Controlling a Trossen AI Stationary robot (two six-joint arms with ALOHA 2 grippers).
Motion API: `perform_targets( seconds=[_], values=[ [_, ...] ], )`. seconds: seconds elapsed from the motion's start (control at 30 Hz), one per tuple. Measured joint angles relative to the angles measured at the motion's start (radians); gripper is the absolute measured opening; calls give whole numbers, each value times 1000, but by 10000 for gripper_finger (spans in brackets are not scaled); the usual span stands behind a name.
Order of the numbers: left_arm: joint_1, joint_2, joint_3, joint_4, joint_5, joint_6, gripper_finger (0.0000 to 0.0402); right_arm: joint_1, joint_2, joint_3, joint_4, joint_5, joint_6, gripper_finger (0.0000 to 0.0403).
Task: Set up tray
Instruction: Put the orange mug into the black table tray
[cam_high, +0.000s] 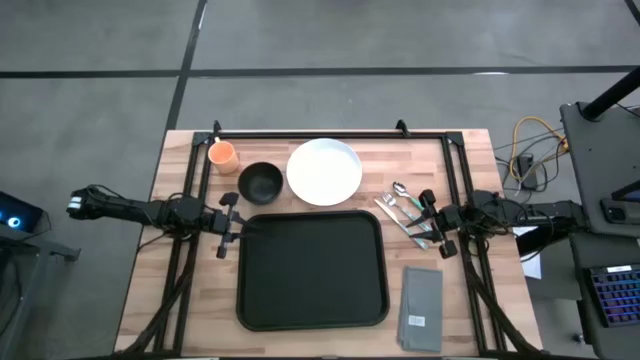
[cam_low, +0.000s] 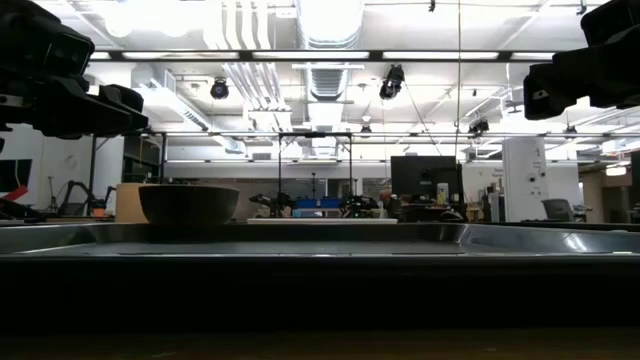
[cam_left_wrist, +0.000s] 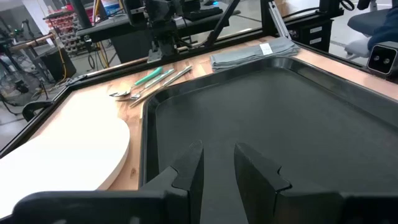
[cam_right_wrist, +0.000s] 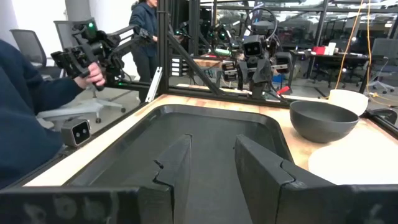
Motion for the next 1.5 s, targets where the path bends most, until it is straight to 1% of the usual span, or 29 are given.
perform_targets(
  seconds=[0.3,0.4,0.5,0.57,0.63,0.77,0.83,0.9,1.07,1.17,1.23,1.3,1.37,1.5],
  values=[
    [1,0,0,1,-1,1,71,0,0,0,0,0,0,112],
    [1,0,0,4,-30,16,71,0,0,0,0,0,0,112],
    [1,0,3,17,-105,33,71,0,0,0,0,0,0,112],
    [1,1,3,52,-179,34,71,0,0,0,0,0,0,112],
    [1,-1,3,83,-297,34,71,0,0,0,0,0,0,112],
    [1,-1,4,140,-606,32,71,0,0,0,0,0,0,112],
    [1,-1,4,186,-707,32,71,0,0,0,0,0,0,112],
    [1,-1,16,223,-739,31,71,0,0,0,0,0,0,111],
    [1,6,107,234,-739,-42,71,0,0,0,0,0,0,112],
    [1,6,172,222,-739,-55,71,0,0,0,0,0,0,112],
    [1,8,225,154,-739,-63,71,0,0,0,0,0,0,112],
    [1,10,296,15,-739,-105,71,0,0,0,0,0,0,112],
    [1,19,393,-169,-739,-192,71,0,0,0,0,0,0,112],
    [1,83,593,-559,-739,-349,71,0,0,0,0,0,0,112]
  ],
)
